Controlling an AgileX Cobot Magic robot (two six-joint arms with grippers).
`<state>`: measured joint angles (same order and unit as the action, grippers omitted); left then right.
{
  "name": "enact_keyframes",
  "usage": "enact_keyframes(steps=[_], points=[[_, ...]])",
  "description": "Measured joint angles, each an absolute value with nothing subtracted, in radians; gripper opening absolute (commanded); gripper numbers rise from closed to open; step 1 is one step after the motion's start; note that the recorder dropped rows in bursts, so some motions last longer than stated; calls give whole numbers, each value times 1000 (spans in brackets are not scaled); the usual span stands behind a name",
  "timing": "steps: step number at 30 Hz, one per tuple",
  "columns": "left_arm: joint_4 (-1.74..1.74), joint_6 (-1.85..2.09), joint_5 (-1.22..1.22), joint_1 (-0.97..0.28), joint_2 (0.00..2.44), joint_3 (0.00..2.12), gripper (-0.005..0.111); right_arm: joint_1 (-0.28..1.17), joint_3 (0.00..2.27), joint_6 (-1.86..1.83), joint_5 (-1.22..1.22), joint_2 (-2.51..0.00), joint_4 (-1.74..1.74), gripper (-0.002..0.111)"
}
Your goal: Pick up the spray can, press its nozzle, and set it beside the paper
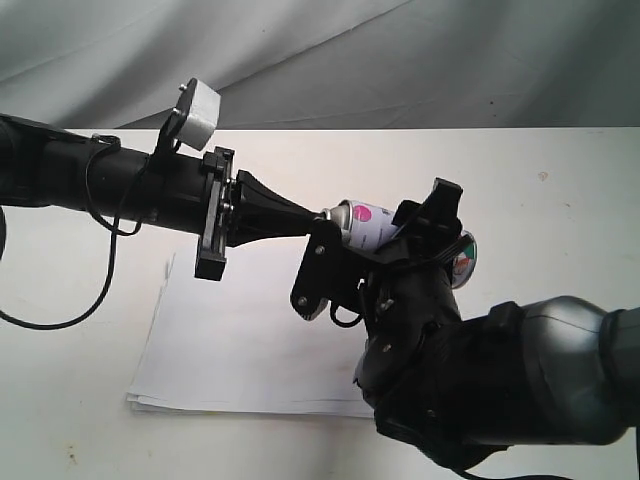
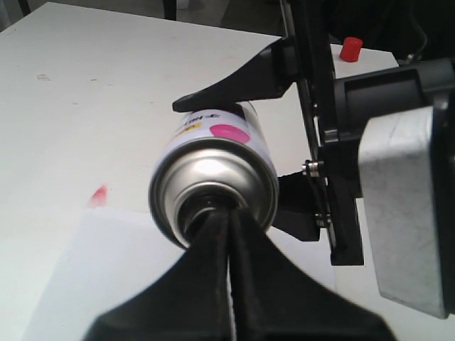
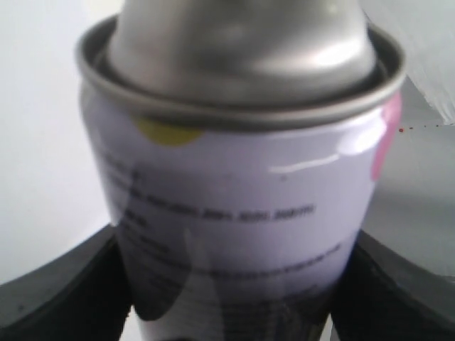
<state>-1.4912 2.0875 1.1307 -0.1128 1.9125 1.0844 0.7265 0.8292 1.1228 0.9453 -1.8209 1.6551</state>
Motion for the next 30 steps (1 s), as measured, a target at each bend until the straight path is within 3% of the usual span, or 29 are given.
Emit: enact_keyframes(steps=[30], points=[[-1439,1999,1138,-1,1710,1006,0,728,831,1109,927,-1821,1709,0]])
